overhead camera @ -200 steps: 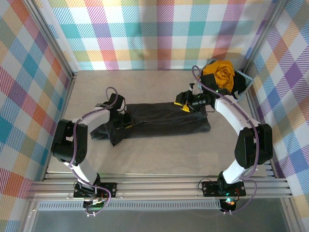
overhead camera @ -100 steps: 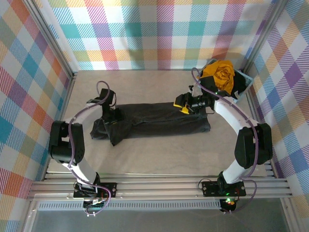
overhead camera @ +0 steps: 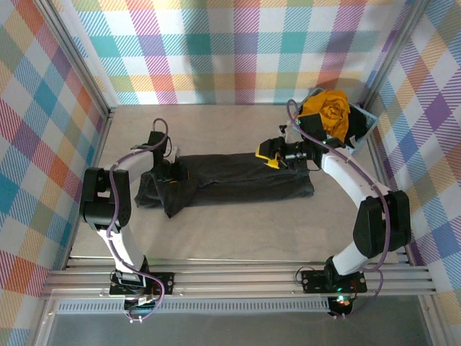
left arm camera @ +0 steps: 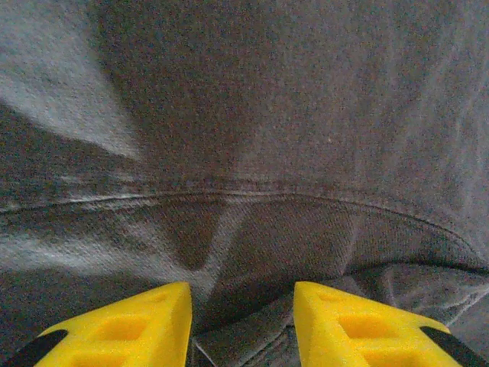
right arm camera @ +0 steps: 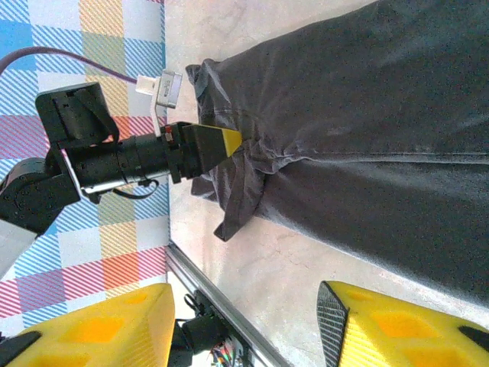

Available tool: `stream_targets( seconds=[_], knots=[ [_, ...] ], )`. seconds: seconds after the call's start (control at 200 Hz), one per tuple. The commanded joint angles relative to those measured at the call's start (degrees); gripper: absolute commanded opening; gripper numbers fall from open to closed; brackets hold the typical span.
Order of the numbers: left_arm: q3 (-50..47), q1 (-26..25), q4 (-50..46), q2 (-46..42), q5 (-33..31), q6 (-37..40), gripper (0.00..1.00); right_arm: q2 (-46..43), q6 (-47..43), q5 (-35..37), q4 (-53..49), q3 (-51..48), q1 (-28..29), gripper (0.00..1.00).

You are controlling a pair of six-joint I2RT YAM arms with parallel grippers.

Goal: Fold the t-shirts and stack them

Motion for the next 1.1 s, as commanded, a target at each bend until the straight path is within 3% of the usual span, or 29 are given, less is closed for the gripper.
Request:
stream_targets(
  seconds=[0.0, 0.25, 0.55, 0.725, 0.835, 1.095],
  knots=[
    [-1.5, -0.2, 0.0, -1.0, 2.5, 1.7, 0.37, 0.1, 0.4, -0.9, 1.5, 0.0, 0.4, 0.53],
    [-3.4, -0.6, -0.7, -2.9, -0.2, 1.6, 0.31, 1.5, 1.1, -1.1, 2.1, 0.8, 0.6, 0.52],
    [-4.1, -4.1, -1.0, -9.0, -2.0, -6.7, 0.00, 1.7, 1.1, -0.4, 1.6, 0.9, 0.7, 0.50],
    [-4.6, -8.9, -5.5, -11.9, -5.9, -16.2, 0.00, 2.8, 0.0, -0.6, -0.6, 2.2, 0.6, 0.49],
    [-4.8, -10.8, -7.9, -12.5, -4.5, -22.1, 0.00, 3.7, -0.8, -1.1, -1.6, 3.3, 0.7, 0.48],
    [-4.5, -15.5, -9.8, -10.6, -1.9, -27.9, 0.00, 4.1, -1.2, -2.2, -1.8, 3.1, 0.6, 0.48]
  ],
)
